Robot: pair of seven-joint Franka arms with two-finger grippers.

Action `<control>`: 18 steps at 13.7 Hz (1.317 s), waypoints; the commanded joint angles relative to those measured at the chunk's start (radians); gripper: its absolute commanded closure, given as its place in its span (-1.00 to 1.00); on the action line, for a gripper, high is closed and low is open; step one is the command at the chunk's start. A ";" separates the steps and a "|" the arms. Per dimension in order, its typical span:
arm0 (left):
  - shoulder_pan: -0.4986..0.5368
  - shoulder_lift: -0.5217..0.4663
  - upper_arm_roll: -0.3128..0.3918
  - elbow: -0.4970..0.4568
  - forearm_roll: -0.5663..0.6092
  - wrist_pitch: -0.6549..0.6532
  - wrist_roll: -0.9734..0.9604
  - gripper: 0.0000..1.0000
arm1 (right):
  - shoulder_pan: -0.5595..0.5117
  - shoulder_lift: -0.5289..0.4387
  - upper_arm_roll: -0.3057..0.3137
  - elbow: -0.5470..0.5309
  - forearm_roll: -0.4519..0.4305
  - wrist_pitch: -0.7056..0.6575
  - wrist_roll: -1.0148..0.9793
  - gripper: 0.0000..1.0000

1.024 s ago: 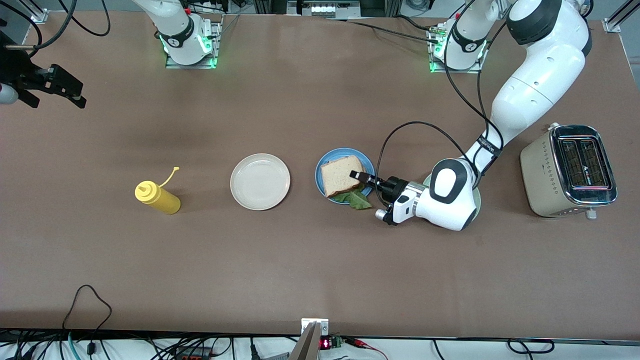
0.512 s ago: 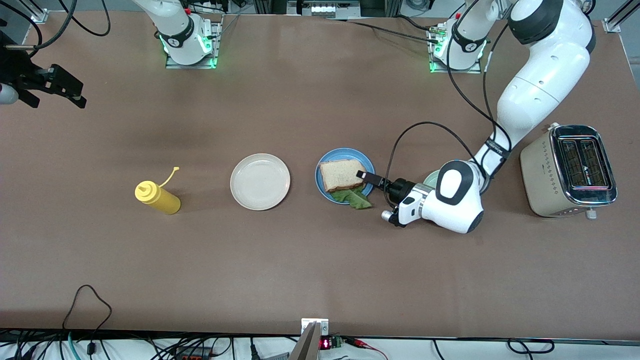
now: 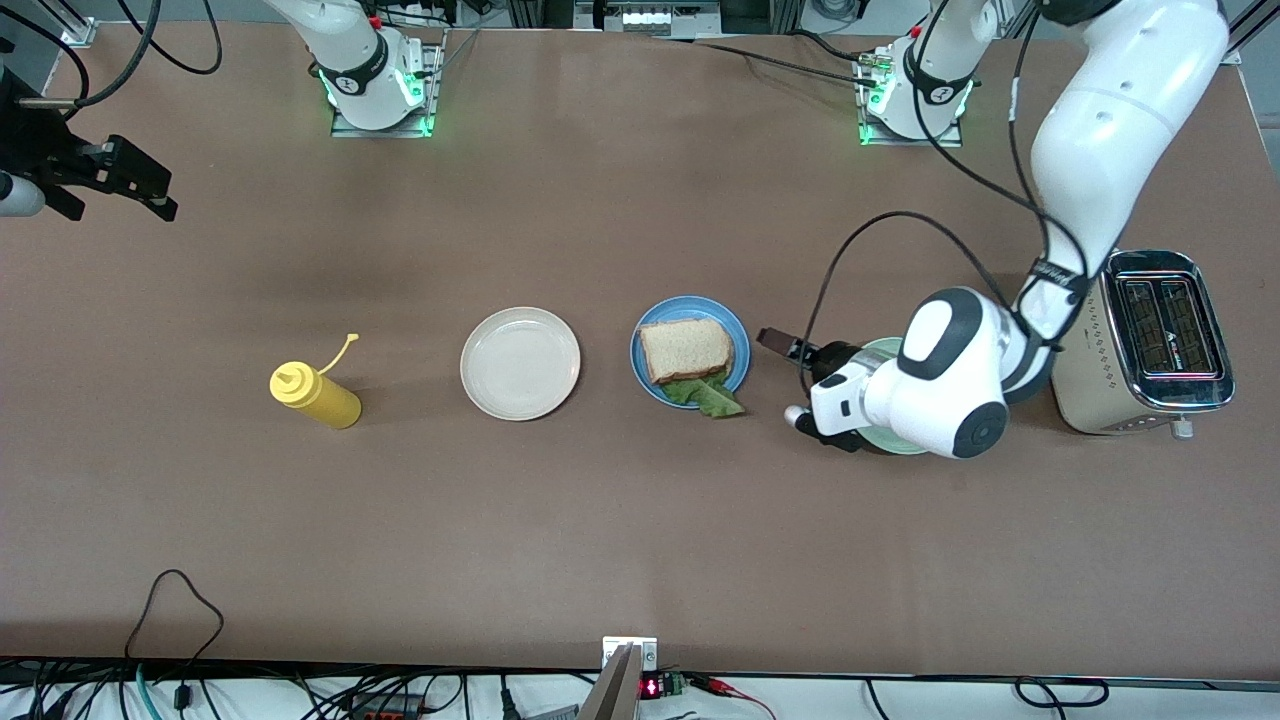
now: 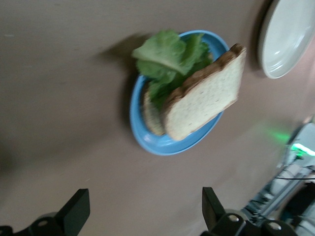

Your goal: Make sandwich in blue plate with both arms

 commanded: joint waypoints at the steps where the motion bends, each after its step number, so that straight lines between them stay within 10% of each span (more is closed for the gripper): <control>1: 0.002 -0.122 0.014 -0.009 0.181 -0.096 -0.013 -1.00 | 0.006 0.004 0.000 0.016 0.006 -0.013 0.015 -1.00; 8: 0.065 -0.314 0.044 0.083 0.320 -0.213 -0.010 -1.00 | 0.004 0.004 0.000 0.016 0.004 -0.008 0.015 -1.00; 15: -0.223 -0.673 0.571 -0.094 0.160 -0.117 -0.009 -1.00 | 0.004 0.006 0.000 0.016 0.007 -0.011 0.018 -1.00; 18: -0.241 -0.810 0.623 -0.239 0.126 0.052 -0.006 -1.00 | 0.004 0.005 0.000 0.016 0.007 -0.011 0.018 -1.00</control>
